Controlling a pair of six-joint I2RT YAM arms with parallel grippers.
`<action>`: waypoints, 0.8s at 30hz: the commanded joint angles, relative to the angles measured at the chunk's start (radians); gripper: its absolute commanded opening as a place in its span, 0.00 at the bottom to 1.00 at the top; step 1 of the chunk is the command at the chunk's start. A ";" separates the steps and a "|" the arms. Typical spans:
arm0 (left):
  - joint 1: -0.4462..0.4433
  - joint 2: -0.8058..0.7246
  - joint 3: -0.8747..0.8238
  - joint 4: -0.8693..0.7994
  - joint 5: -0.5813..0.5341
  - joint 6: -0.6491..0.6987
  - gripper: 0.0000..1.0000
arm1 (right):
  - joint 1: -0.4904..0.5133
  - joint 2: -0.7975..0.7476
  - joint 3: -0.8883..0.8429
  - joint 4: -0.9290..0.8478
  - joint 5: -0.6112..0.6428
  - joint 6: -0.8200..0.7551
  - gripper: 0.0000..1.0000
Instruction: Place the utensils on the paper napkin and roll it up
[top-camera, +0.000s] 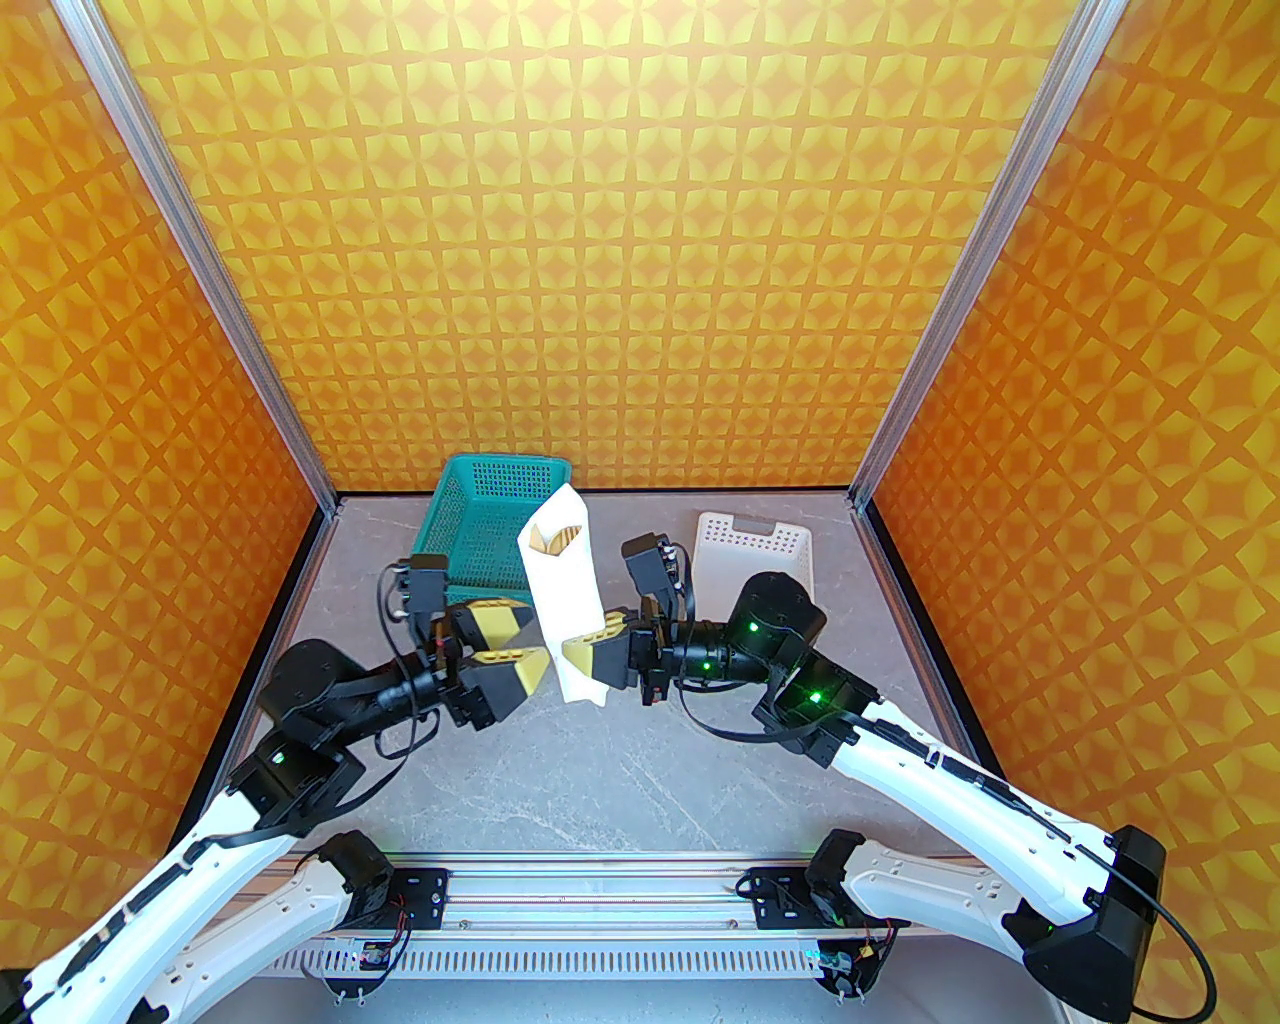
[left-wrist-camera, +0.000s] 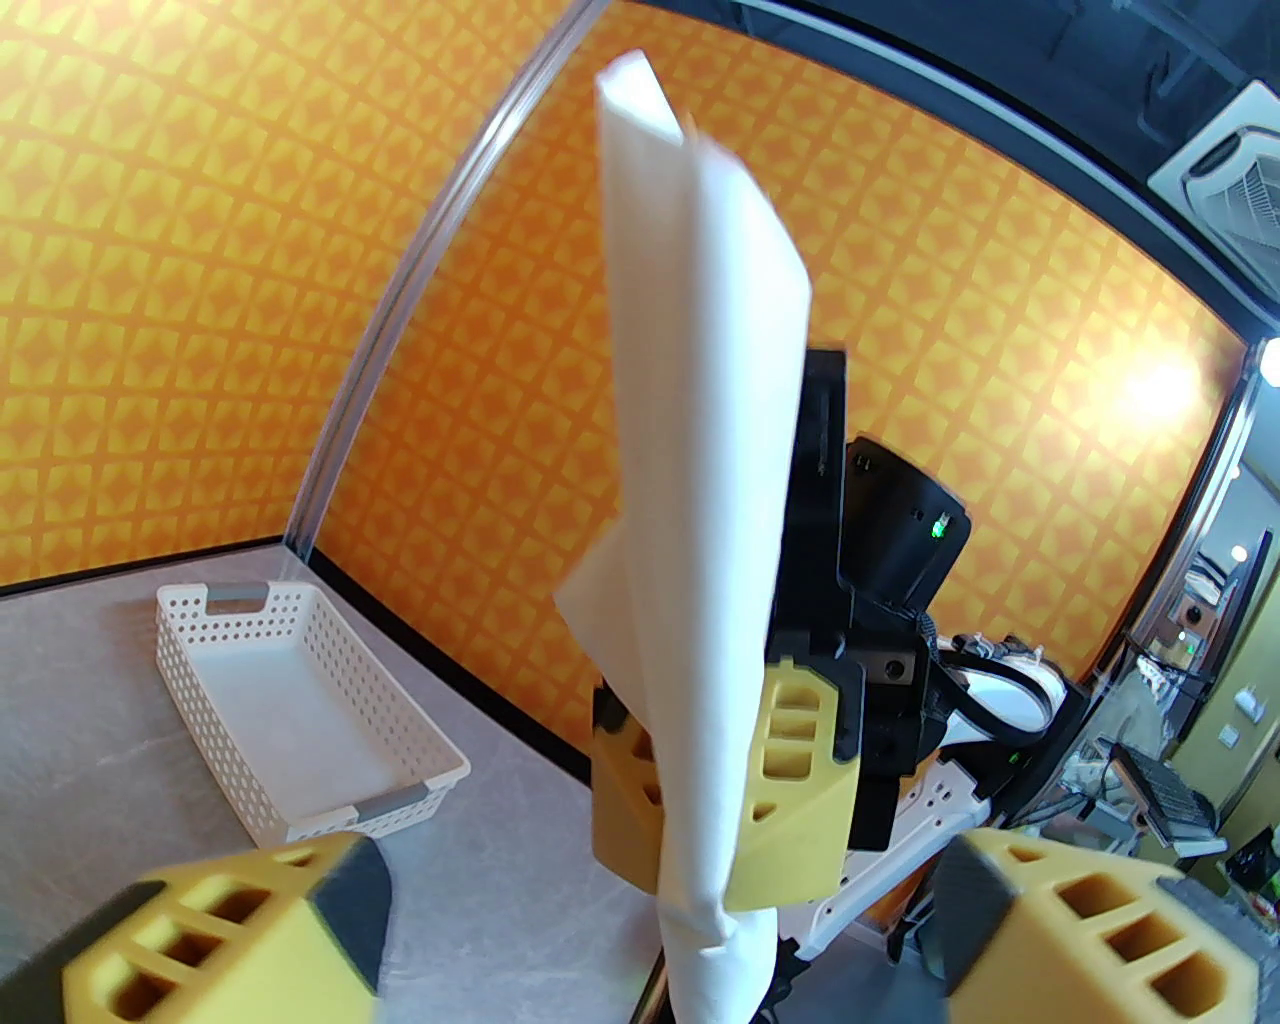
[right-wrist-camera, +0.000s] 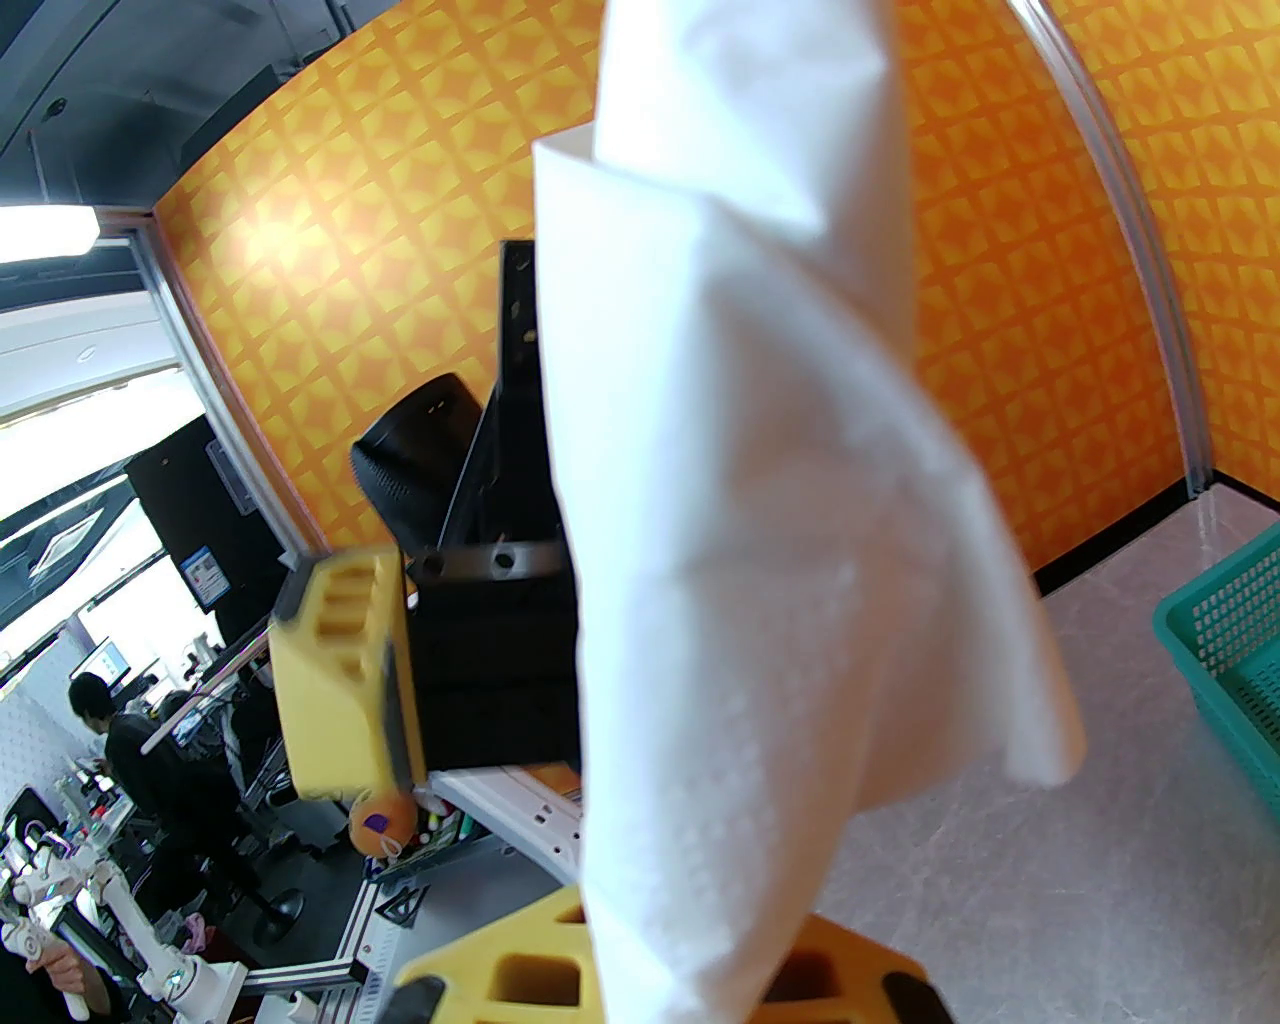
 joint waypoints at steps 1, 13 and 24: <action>0.036 0.001 0.031 0.031 0.047 -0.038 0.99 | -0.004 -0.017 0.032 0.026 -0.045 0.008 0.00; 0.061 0.158 0.065 0.335 0.208 -0.164 0.99 | 0.040 0.024 0.064 0.039 -0.037 0.003 0.00; 0.002 0.231 0.065 0.428 0.243 -0.184 0.98 | 0.061 0.076 0.104 0.022 -0.005 -0.014 0.00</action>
